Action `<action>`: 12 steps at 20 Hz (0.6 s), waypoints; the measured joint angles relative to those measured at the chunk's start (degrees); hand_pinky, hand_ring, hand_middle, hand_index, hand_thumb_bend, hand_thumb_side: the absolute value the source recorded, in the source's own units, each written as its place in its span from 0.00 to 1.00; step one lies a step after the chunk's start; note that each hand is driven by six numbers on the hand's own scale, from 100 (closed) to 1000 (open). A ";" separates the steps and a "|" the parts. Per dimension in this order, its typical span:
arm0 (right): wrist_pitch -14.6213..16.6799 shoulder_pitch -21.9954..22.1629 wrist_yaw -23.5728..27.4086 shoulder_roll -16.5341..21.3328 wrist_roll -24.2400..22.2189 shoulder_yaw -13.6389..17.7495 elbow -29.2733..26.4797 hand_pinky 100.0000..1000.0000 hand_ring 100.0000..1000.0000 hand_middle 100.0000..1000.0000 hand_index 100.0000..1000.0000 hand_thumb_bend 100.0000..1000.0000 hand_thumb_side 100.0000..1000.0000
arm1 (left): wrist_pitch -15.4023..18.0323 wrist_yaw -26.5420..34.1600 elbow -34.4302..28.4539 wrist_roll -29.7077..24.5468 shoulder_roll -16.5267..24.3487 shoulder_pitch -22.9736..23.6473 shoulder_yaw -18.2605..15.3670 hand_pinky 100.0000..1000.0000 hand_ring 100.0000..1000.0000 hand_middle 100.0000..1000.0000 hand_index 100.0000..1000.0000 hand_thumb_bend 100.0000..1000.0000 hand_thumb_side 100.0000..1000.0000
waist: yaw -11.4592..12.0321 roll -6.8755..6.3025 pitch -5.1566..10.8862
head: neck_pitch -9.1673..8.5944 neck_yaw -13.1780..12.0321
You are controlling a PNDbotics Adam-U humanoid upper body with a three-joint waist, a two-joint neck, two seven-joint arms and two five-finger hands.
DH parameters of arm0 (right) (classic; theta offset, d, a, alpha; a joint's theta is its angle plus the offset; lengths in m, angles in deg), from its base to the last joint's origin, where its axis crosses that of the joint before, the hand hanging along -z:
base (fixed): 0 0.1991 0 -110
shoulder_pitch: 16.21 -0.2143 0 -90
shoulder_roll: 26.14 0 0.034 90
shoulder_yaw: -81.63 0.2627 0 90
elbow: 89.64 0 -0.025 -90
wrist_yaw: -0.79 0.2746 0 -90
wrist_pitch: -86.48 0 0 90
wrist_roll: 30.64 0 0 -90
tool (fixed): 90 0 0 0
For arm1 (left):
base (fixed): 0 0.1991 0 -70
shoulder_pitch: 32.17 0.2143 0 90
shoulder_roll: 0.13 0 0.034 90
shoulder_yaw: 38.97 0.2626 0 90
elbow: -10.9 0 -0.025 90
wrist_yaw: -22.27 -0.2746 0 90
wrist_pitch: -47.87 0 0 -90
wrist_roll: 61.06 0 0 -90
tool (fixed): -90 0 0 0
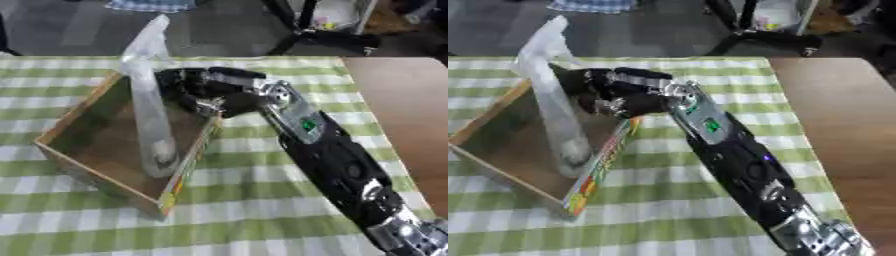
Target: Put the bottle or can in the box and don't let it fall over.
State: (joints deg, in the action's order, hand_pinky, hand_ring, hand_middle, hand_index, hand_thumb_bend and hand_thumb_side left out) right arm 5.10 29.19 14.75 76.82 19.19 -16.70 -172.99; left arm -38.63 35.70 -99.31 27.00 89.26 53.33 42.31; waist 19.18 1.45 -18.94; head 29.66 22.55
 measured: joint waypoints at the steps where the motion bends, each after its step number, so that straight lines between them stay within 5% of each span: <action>1: 0.05 0.97 0.42 0.89 0.59 0.59 -1.19 0.98 1.00 1.00 1.00 0.00 0.52 | 0.01 -0.08 0.00 0.02 0.00 0.01 -0.01 0.93 0.73 0.92 0.82 0.01 0.84 | -0.11 -0.03 0.08 | 0.00 -0.16; 10: -0.92 10.72 4.07 6.56 10.22 6.34 -12.55 0.94 1.00 1.00 1.00 0.00 0.52 | 0.13 -0.32 0.00 0.37 0.04 0.40 -0.34 0.93 0.73 0.92 0.82 0.01 0.84 | -0.88 -0.27 0.32 | -0.01 -0.81; 12: -1.89 12.50 4.95 7.03 14.01 7.19 -14.59 0.89 1.00 1.00 0.88 0.00 0.53 | 0.10 -0.34 0.00 0.40 0.05 0.44 -0.34 0.93 0.73 0.92 0.82 0.01 0.83 | -1.09 -0.25 0.38 | -0.03 -0.83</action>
State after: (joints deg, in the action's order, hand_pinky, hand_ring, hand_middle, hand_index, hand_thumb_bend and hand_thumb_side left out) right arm 3.21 41.69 19.70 83.85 33.20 -9.52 -187.58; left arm -38.54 35.36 -99.31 27.40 89.31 53.78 41.97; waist 18.09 1.19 -18.56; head 29.63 21.73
